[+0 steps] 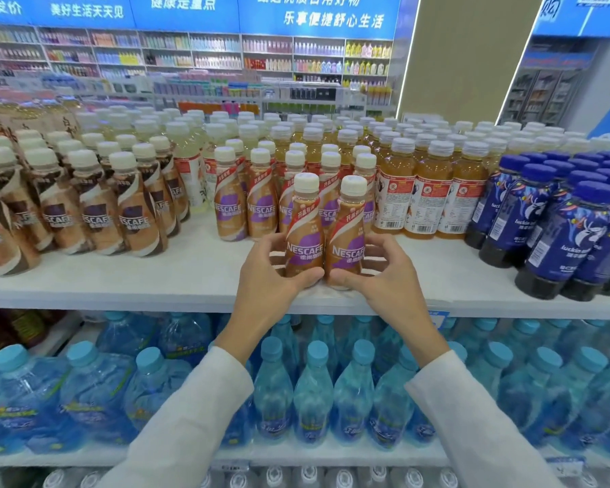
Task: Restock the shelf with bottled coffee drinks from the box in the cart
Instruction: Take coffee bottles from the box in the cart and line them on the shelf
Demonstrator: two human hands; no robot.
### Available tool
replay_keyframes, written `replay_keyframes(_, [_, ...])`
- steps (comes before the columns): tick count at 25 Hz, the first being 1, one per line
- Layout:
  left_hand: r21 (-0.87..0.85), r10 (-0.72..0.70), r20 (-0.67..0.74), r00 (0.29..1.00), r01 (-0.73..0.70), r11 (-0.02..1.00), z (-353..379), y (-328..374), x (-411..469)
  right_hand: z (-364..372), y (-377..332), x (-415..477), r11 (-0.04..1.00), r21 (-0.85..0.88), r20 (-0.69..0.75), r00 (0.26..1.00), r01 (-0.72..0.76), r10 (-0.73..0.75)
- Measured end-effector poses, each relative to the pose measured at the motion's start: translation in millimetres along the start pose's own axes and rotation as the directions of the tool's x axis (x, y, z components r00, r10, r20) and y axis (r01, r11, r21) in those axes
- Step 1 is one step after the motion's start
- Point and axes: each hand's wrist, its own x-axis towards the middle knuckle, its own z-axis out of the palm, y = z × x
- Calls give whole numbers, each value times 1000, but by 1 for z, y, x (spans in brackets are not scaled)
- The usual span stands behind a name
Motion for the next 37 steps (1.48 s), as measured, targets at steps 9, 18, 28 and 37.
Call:
replay_keyframes(9, [120,-43,-101,994,55,991,-69,-20,22,90,-24,10,999,-20,11,1000,26,-26])
replay_keyframes(18, [96,-31,-113,993,42,994,-105,-43,64,149,-32,45,999,-15,19,999,42,-42])
replay_keyframes(28, [87,-19,-104,994,28,996,-103,-48,62,157,-29,43,999,-17,-44,998,39,-40])
replay_keyframes(37, [89,-10,-101,995,19,996,-103,-45,60,157,-30,42,999,-33,-35,999,15,-17])
